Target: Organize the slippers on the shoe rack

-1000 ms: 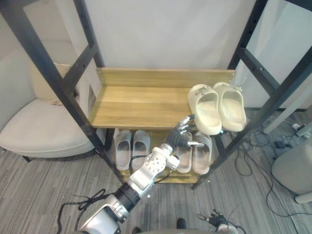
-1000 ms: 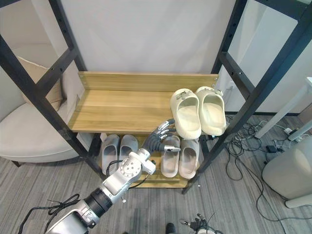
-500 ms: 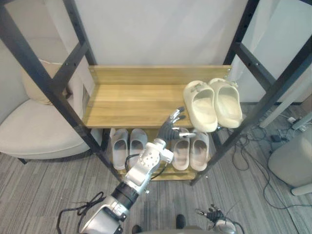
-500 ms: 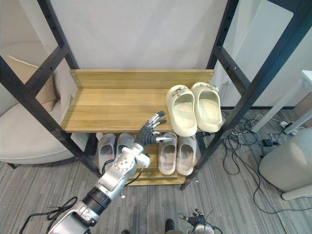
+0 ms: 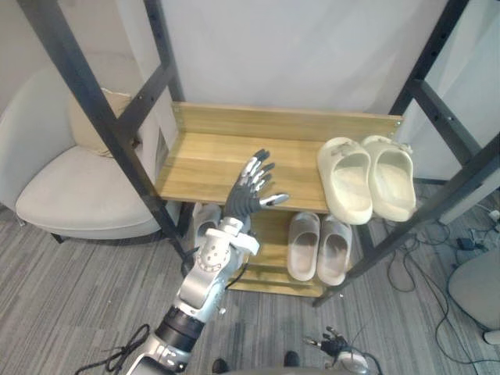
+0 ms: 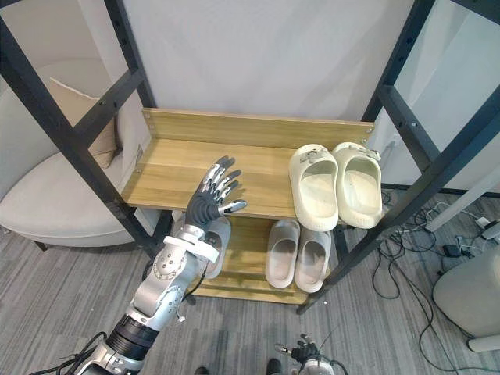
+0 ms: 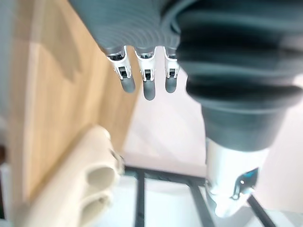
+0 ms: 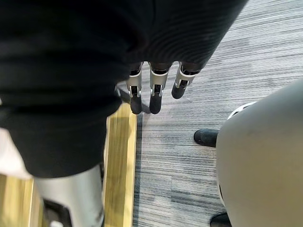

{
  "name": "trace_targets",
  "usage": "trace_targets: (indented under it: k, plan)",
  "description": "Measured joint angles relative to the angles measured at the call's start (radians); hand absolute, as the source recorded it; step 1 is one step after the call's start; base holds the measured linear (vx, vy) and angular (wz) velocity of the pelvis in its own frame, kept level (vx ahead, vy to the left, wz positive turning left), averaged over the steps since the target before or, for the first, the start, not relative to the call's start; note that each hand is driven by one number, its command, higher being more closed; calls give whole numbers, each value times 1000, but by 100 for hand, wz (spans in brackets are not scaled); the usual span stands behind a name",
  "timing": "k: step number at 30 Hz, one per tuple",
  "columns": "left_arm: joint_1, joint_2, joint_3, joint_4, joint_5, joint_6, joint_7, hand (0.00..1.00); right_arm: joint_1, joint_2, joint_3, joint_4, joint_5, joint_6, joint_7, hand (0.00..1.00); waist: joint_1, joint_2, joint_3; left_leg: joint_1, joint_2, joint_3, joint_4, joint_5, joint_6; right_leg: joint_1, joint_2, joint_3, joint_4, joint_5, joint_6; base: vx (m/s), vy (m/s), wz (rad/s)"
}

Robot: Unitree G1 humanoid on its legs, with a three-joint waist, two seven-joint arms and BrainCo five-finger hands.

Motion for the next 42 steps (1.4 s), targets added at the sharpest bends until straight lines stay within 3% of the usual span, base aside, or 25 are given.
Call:
trace_targets:
  k: [6, 12, 18, 29, 42]
  plan:
    - [4, -12, -191, -116, -128, 3, -93, 0, -2, -15, 35, 29, -1, -2, 0, 0, 7, 0, -16, -5, 1, 4, 0, 0, 1, -11, -3, 33, 0, 0, 0, -49, -8, -6]
    - [2, -34, -312, -115, -148, 28, -145, 0, 4, -22, 40, 46, -2, -4, 5, 0, 7, 19, -44, -4, 1, 7, 0, 0, 1, -13, -3, 37, 1, 0, 0, -44, -16, -3]
    - [-12, -22, -438, 17, -150, 61, -185, 0, -3, -24, 73, 47, -2, -4, 8, 0, 4, 24, -52, 17, 2, 12, 0, 0, 1, 0, 4, 35, 0, -1, 0, -31, -23, -2]
    - [-45, -15, -505, 209, -126, 73, -181, 0, -10, -22, 74, 47, -2, -4, -1, 0, -14, 19, -48, 24, 7, 57, 0, -10, -7, -17, 10, 71, -5, 2, -3, -24, -16, -11]
    - [-81, -16, -490, 330, -56, 72, -158, 0, -8, -12, 21, 23, -2, -3, -4, 0, -51, 18, -43, 33, 12, 111, 1, -38, -13, -36, 19, 122, -5, 2, -2, 0, -18, -13]
